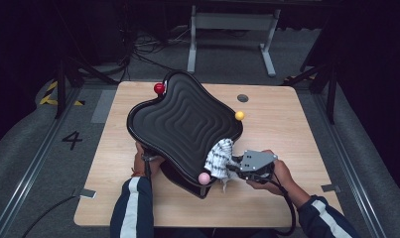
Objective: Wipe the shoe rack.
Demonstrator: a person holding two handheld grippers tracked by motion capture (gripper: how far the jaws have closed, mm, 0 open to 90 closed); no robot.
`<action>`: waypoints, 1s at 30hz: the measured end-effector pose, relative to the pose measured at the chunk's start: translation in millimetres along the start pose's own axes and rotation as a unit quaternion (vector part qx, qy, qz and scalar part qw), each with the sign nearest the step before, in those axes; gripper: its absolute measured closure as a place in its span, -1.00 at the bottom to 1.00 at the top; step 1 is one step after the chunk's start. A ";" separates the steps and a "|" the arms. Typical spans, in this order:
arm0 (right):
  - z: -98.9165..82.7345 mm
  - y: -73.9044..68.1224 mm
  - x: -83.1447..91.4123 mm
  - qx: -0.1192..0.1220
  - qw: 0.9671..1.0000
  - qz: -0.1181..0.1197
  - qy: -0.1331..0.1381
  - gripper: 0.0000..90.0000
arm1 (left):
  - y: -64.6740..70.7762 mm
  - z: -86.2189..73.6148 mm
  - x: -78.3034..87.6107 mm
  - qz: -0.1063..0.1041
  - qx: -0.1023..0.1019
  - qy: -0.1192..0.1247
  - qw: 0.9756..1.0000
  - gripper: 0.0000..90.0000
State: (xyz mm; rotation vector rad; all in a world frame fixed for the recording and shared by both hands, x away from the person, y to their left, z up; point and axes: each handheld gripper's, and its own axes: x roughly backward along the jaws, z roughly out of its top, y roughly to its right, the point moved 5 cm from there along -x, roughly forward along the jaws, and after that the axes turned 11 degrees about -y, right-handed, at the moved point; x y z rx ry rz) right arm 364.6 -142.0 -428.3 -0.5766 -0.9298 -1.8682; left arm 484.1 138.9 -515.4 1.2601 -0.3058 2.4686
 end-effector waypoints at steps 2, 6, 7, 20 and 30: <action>1.0 -2.8 1.6 0.006 1.000 0.001 -0.001 0.66 | 0.1 0.1 -0.4 0.005 0.001 0.003 1.000 0.13; 5.7 -16.8 10.8 0.019 1.000 0.021 0.012 0.63 | 0.1 0.0 0.0 0.001 0.000 0.001 1.000 0.13; 6.5 -20.0 12.0 0.022 0.999 0.025 0.015 0.63 | 0.2 0.0 0.0 0.001 0.000 0.001 1.000 0.13; -0.2 -40.6 6.7 0.049 0.998 0.042 -0.008 0.65 | 0.1 0.1 -0.2 0.002 0.001 0.002 1.000 0.13; -24.2 -42.4 -46.3 -0.006 0.997 0.066 -0.047 0.66 | -0.2 -0.4 0.3 0.000 -0.002 -0.001 1.000 0.13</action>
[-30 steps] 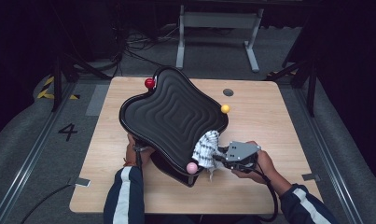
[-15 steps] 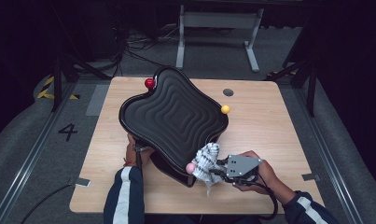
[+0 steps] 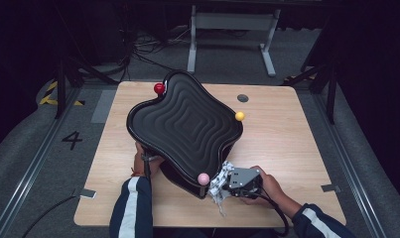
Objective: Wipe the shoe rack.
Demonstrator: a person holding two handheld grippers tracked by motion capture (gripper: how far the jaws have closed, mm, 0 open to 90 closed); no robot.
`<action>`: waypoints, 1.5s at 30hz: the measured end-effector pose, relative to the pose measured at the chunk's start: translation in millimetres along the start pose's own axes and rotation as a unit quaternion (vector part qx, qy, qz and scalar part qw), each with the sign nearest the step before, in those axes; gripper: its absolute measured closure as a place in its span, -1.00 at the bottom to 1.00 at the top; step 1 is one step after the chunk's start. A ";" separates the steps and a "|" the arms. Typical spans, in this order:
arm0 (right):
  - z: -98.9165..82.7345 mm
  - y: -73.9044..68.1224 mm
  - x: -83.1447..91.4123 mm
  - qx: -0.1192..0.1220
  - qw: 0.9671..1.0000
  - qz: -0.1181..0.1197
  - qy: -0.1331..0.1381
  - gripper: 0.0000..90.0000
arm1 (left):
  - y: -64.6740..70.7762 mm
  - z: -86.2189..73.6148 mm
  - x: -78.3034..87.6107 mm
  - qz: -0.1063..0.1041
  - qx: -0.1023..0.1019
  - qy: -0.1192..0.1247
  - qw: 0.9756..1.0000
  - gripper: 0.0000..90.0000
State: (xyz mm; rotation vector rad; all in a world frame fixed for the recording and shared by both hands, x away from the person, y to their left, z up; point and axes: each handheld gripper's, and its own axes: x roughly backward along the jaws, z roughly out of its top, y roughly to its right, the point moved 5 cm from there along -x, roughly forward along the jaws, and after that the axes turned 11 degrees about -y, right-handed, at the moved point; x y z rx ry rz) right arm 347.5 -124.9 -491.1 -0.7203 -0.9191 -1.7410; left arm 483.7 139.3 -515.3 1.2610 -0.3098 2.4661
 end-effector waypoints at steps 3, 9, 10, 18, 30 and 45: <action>-3.3 0.5 -16.1 -0.003 1.000 -0.003 -0.006 0.65 | 0.3 -0.2 0.1 0.000 0.001 0.001 1.000 0.13; -4.8 6.0 -19.5 -0.012 1.000 -0.003 -0.006 0.66 | -0.1 -3.4 4.3 -0.022 -0.003 -0.019 1.000 0.10; -6.3 7.9 -19.0 -0.016 1.000 -0.006 -0.008 0.66 | -2.4 -6.3 6.6 -0.034 -0.003 -0.014 0.999 0.06; -7.2 9.8 -19.2 -0.017 1.000 -0.007 -0.009 0.67 | -22.0 -9.6 16.9 -0.078 0.030 0.024 0.996 -0.06; -7.3 10.5 -19.6 -0.021 1.000 0.002 -0.007 0.67 | -18.6 5.0 7.0 -0.100 0.014 0.033 0.994 -0.11; -10.2 18.4 -20.5 -0.029 0.999 -0.015 -0.009 0.70 | -16.7 20.8 4.1 -0.079 0.008 0.048 0.996 0.66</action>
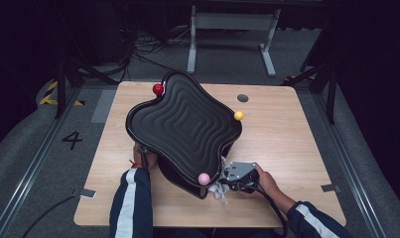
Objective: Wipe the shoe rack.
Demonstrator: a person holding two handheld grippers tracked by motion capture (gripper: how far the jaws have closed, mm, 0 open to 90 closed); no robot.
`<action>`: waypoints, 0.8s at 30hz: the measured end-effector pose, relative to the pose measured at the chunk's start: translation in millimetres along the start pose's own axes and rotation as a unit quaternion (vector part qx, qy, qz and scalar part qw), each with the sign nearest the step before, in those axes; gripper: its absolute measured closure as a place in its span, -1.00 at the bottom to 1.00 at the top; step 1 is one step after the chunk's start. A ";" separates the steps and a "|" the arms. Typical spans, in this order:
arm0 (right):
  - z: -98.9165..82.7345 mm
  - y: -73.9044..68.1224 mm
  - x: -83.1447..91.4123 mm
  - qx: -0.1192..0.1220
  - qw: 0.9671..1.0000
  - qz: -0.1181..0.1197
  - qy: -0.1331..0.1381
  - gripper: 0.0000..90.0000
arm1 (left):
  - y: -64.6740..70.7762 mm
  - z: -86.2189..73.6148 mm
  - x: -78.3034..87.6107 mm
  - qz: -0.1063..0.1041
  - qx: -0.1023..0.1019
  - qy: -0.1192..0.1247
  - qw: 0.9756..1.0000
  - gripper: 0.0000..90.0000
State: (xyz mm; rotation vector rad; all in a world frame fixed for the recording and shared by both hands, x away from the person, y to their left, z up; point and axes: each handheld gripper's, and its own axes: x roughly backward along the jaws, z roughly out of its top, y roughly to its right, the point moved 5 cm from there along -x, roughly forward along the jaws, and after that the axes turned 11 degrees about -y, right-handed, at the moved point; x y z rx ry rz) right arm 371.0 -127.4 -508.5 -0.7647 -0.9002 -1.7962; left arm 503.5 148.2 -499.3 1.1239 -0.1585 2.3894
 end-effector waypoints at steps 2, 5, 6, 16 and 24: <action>-0.5 2.2 -0.5 -0.004 1.000 -0.004 -0.002 0.71 | -0.3 -2.6 1.7 -0.002 0.006 0.003 1.000 0.66; 0.4 8.3 -3.1 -0.008 1.000 -0.009 -0.005 0.73 | -2.2 -5.8 5.5 -0.005 -0.009 -0.006 1.000 0.66; 1.0 10.7 -4.1 -0.011 1.000 -0.008 -0.005 0.74 | -3.6 -6.7 7.0 -0.001 -0.014 -0.009 1.000 0.66; -4.7 58.1 -17.0 -0.057 0.997 -0.059 -0.011 0.76 | -10.6 -19.5 20.1 -0.016 -0.030 -0.021 0.999 0.66; -12.3 78.3 -20.6 -0.091 0.992 -0.083 -0.002 0.76 | -11.1 -31.9 31.2 -0.036 -0.055 -0.027 0.997 0.65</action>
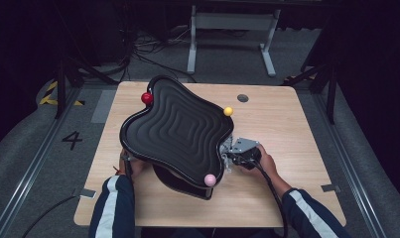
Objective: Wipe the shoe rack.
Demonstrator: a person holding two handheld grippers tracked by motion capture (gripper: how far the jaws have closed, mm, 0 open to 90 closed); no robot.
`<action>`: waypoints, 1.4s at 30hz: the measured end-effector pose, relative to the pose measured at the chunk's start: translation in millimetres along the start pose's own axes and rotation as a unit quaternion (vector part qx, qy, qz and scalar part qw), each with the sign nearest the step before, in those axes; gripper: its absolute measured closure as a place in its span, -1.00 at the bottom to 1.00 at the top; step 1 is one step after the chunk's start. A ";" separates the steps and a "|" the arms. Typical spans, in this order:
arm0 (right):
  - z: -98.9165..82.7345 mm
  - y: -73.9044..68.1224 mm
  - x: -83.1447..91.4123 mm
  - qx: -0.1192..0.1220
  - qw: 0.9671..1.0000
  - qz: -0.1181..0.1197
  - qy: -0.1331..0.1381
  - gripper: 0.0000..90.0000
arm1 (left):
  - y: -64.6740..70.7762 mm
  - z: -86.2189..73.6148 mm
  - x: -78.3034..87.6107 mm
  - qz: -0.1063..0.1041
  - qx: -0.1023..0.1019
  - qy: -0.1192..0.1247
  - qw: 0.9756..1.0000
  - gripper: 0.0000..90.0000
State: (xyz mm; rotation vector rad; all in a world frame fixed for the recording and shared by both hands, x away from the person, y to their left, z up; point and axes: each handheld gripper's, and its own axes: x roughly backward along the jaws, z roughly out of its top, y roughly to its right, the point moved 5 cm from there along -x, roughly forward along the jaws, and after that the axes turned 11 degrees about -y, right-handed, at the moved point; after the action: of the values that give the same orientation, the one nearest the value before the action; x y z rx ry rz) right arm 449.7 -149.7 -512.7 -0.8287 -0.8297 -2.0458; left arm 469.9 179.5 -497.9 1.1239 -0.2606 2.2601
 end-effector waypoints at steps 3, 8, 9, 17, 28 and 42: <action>-2.4 5.6 -0.6 0.002 1.000 -0.015 -0.001 0.76 | 0.9 -4.9 4.6 -0.004 -0.010 -0.002 1.000 0.65; 1.4 13.8 -6.9 -0.001 1.000 -0.027 -0.004 0.76 | 3.1 -9.8 9.2 -0.012 -0.014 -0.011 1.000 0.65; 2.1 16.8 -8.4 -0.009 1.000 -0.026 -0.006 0.76 | 3.2 -10.5 9.9 -0.015 -0.016 -0.010 1.000 0.65; -6.5 31.6 -2.5 -0.039 0.999 -0.019 -0.009 0.77 | 6.4 -19.3 17.4 -0.010 -0.031 -0.014 0.999 0.65; -33.7 -40.6 69.5 0.058 0.983 0.173 0.011 0.77 | 12.7 -26.0 23.7 0.014 -0.033 -0.024 0.999 0.65; -21.4 -111.6 62.2 0.106 0.976 0.189 0.003 0.61 | 17.6 -29.9 24.8 0.013 -0.025 -0.016 0.999 0.65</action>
State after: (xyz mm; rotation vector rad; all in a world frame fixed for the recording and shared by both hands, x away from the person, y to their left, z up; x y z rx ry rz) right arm 321.0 -135.7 -507.7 -0.7918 -0.8014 -1.5969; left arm 428.2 188.4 -495.8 1.1376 -0.3448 2.2470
